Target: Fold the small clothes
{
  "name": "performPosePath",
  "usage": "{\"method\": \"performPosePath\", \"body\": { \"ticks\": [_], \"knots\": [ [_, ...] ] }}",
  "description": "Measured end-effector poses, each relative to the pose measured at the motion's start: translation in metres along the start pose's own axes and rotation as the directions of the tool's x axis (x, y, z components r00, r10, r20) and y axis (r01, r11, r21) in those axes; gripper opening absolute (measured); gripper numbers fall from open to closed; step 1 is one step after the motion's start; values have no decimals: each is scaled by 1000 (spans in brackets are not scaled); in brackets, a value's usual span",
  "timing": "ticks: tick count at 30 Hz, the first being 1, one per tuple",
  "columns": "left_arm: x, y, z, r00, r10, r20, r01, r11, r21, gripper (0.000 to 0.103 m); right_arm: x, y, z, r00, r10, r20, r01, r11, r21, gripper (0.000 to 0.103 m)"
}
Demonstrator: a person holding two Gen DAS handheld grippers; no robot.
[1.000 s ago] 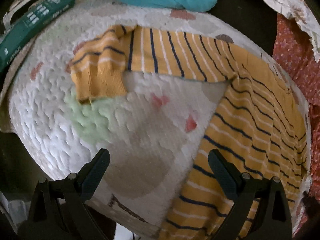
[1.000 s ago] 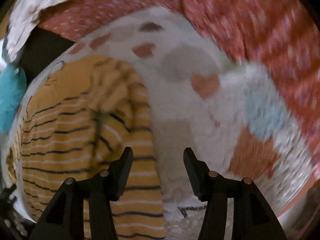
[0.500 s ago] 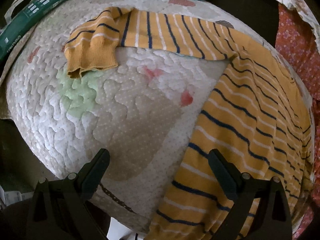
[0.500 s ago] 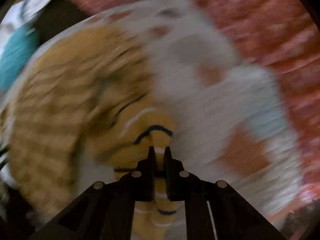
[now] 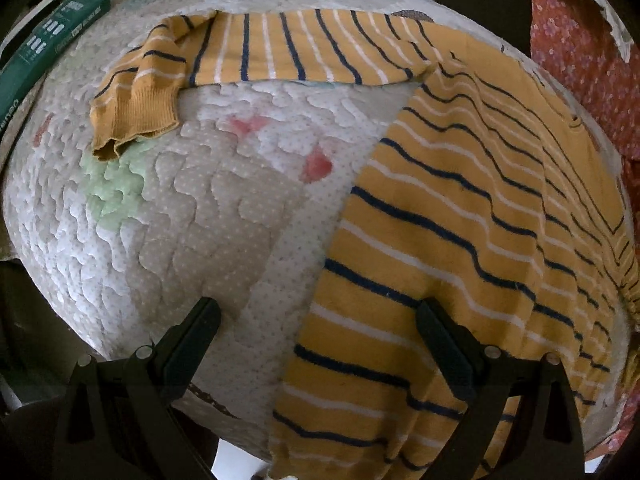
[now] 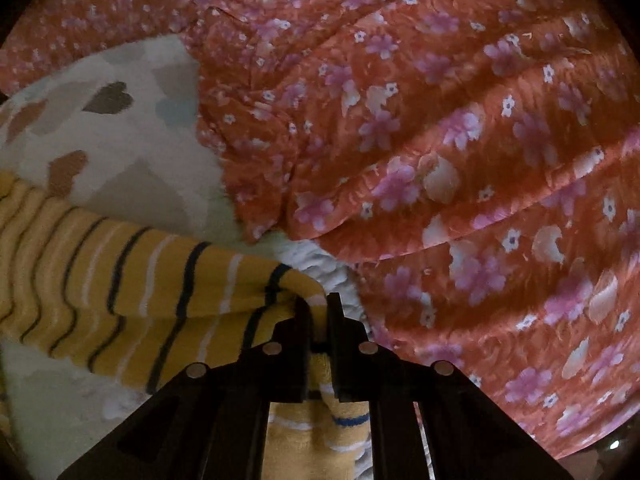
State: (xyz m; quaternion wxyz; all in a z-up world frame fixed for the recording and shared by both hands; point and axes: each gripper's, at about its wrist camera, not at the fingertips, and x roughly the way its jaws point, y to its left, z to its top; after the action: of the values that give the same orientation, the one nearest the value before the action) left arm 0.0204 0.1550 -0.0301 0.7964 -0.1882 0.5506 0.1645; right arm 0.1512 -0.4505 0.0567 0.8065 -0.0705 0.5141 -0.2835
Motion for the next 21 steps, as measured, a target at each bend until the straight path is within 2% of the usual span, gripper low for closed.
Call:
{"method": "performPosePath", "body": {
  "ticks": [2, 4, 5, 6, 7, 9, 10, 12, 14, 15, 16, 17, 18, 19, 21],
  "knots": [
    [-1, 4, -1, 1000, -10, -4, 10, 1000, -11, 99, 12, 3, 2, 998, 22, -55, -24, 1000, -20, 8],
    [-2, 5, -2, 1000, -17, -5, 17, 1000, -17, 99, 10, -6, 2, 996, 79, -45, -79, 997, 8, 10],
    [-3, 5, -3, 1000, -23, -3, 23, 1000, -20, 99, 5, -17, 1, 994, 110, -26, -109, 992, 59, 21],
    [-5, 7, -3, 999, -32, 0, 32, 999, -23, 99, -2, -32, -2, 988, 154, -5, -152, 981, 124, 37],
    [-7, 7, -3, 999, -41, 7, 41, 999, -28, 99, -8, -47, -6, 980, 197, 19, -198, 963, 186, 42],
    [-14, 10, -2, 998, -64, 29, 65, 997, -32, 99, -20, -85, -23, 943, 324, 80, -331, 874, 356, 47],
    [-18, 9, -1, 996, -80, 45, 82, 996, -30, 99, -23, -102, -34, 911, 400, 98, -401, 805, 437, 48],
    [-24, 3, 0, 992, -109, 70, 111, 994, -16, 99, -23, -122, -61, 812, 568, 137, -534, 628, 566, 48],
    [-26, -6, -2, 988, -129, 79, 129, 992, 6, 99, -18, -125, -97, 680, 711, 180, -618, 424, 662, 49],
    [-26, -11, -3, 988, -138, 75, 137, 990, 18, 99, -12, -118, -109, 627, 754, 194, -630, 345, 696, 49],
    [-25, -14, -3, 987, -147, 67, 146, 989, 29, 99, -6, -111, -122, 586, 784, 206, -627, 277, 728, 49],
    [-24, -18, -5, 986, -158, 57, 155, 987, 39, 99, 0, -102, -135, 563, 799, 214, -611, 227, 759, 49],
    [-23, -19, -6, 985, -163, 53, 161, 986, 44, 99, 1, -97, -143, 559, 800, 219, -595, 203, 778, 51],
    [-24, -20, -6, 985, -165, 50, 163, 985, 50, 99, 13, -91, -144, 570, 793, 215, -572, 195, 797, 51],
    [-27, -19, -8, 986, -157, 55, 153, 986, 64, 99, 25, -89, -146, 629, 748, 211, -519, 203, 830, 49]
  ]
}}
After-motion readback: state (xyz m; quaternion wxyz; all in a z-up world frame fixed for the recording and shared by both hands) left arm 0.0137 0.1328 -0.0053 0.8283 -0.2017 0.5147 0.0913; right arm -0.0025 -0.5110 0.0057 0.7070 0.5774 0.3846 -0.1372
